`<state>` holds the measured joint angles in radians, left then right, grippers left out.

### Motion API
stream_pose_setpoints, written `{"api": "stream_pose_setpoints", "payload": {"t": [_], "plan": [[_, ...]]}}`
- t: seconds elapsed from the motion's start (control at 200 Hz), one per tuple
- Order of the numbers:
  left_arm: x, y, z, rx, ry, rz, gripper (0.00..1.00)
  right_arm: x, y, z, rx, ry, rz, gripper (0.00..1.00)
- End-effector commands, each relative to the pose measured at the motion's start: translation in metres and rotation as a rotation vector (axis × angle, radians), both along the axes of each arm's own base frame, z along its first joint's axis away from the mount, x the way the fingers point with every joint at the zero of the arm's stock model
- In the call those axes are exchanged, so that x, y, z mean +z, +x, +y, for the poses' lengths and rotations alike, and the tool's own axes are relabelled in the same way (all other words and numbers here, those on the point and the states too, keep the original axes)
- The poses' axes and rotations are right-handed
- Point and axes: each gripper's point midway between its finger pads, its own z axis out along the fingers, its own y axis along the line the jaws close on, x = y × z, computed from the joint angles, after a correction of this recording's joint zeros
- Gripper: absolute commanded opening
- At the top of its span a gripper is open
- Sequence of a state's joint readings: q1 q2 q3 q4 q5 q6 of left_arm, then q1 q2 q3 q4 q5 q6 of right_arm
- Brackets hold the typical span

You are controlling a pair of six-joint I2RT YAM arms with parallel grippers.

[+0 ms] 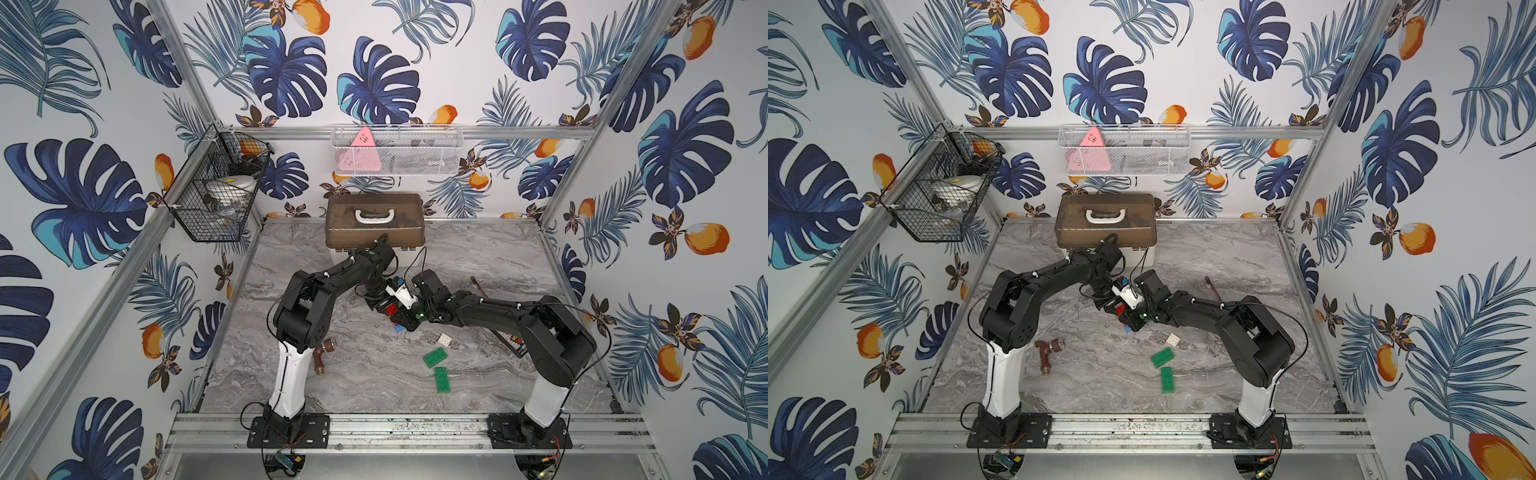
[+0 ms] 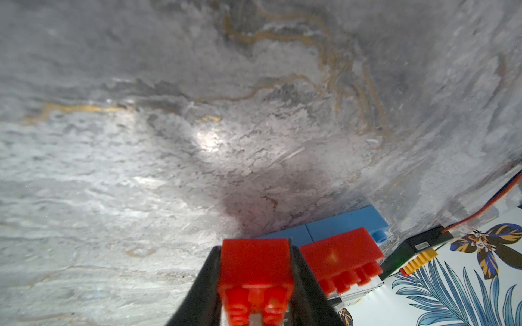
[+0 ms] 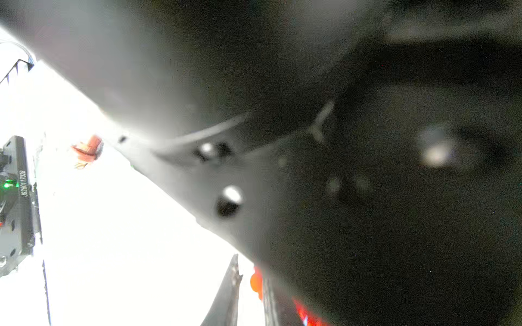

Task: Assemble a small pinwheel with lego
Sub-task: Assemble the lego brick with the lego brick.

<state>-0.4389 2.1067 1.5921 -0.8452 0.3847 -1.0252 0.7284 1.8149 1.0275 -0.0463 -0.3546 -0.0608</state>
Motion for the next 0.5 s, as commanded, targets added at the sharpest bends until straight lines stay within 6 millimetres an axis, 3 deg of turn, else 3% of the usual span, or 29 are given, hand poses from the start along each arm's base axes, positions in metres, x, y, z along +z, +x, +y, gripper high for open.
{"api": "stream_pose_setpoints", "payload": {"t": [0.0, 0.295, 0.495], "plan": [[0.013, 0.016, -0.012, 0.019, -0.069, -0.069, 0.00, -0.049, -0.045, -0.052, -0.061, -0.248, 0.227, 0.18], [0.012, 0.016, -0.012, 0.000, -0.060, -0.066, 0.00, -0.034, -0.040, -0.051, -0.089, -0.088, 0.362, 0.19], [0.014, 0.017, -0.014, -0.006, -0.067, -0.076, 0.00, -0.048, -0.051, -0.054, -0.063, -0.116, 0.447, 0.18]]}}
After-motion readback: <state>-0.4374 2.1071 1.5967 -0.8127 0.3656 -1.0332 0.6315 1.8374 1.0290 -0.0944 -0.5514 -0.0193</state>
